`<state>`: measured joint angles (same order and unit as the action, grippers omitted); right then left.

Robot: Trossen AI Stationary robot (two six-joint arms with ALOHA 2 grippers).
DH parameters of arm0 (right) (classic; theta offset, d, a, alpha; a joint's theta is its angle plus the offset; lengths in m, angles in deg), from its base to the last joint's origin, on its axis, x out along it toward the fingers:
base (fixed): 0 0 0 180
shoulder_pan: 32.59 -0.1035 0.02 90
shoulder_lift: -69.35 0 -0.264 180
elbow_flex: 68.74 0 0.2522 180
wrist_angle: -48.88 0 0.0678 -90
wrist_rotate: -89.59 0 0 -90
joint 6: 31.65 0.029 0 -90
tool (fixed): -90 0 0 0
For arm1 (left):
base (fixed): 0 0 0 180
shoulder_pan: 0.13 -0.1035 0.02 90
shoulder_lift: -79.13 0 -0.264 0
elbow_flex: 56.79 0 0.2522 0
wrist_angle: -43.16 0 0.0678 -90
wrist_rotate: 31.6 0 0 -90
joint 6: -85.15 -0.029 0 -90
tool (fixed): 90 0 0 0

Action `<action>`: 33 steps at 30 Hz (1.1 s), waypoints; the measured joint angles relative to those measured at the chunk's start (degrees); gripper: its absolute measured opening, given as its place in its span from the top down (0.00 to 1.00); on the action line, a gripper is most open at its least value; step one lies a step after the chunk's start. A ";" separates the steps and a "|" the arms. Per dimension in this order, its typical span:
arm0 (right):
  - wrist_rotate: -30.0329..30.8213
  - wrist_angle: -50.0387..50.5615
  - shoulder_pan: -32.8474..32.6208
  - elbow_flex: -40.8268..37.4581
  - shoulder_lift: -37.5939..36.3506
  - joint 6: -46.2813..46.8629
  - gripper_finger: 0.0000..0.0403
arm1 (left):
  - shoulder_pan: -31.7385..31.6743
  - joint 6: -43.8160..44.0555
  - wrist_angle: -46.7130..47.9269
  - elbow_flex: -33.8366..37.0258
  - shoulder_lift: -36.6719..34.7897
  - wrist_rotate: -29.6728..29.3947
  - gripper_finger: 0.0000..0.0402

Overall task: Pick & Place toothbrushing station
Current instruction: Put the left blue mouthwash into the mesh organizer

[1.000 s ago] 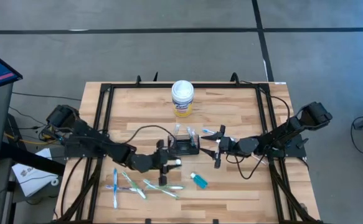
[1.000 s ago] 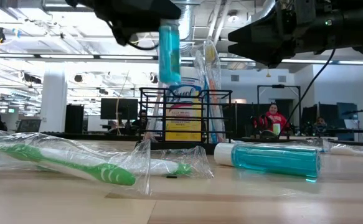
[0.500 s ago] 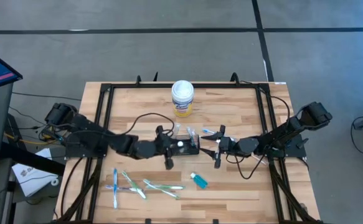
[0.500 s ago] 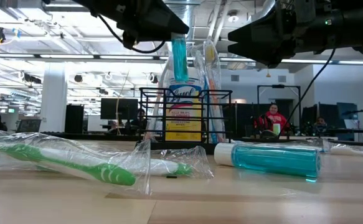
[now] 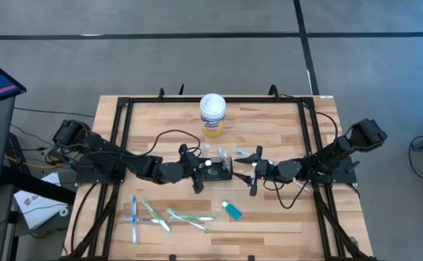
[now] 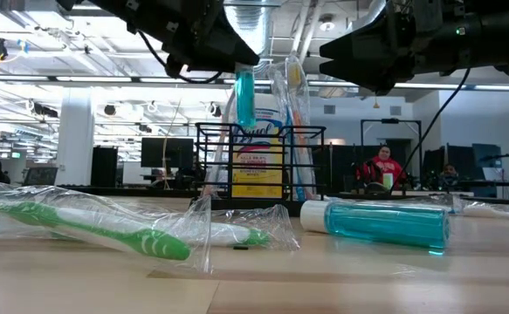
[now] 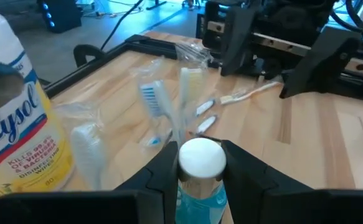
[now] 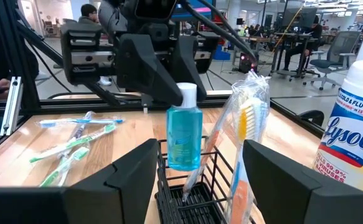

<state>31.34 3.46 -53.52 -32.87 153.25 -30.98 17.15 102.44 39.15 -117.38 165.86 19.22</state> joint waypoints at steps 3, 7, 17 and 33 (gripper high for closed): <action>-0.01 0.00 0.00 0.00 0.00 0.00 0.43 | -0.02 0.87 -0.02 0.04 0.00 -0.44 0.78; -0.25 0.03 0.00 0.00 0.00 0.79 0.43 | 0.00 3.09 -0.31 1.82 0.00 -2.94 0.77; -0.24 0.04 0.00 0.00 0.00 0.85 0.43 | -0.28 5.78 -2.55 3.91 0.00 -3.45 0.77; -0.24 0.39 0.00 0.02 0.00 0.87 0.43 | -1.36 5.81 -7.33 3.95 6.35 -3.72 0.77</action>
<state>31.10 3.85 -53.52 -32.85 153.25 -30.11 15.79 108.25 31.82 -113.43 172.22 15.50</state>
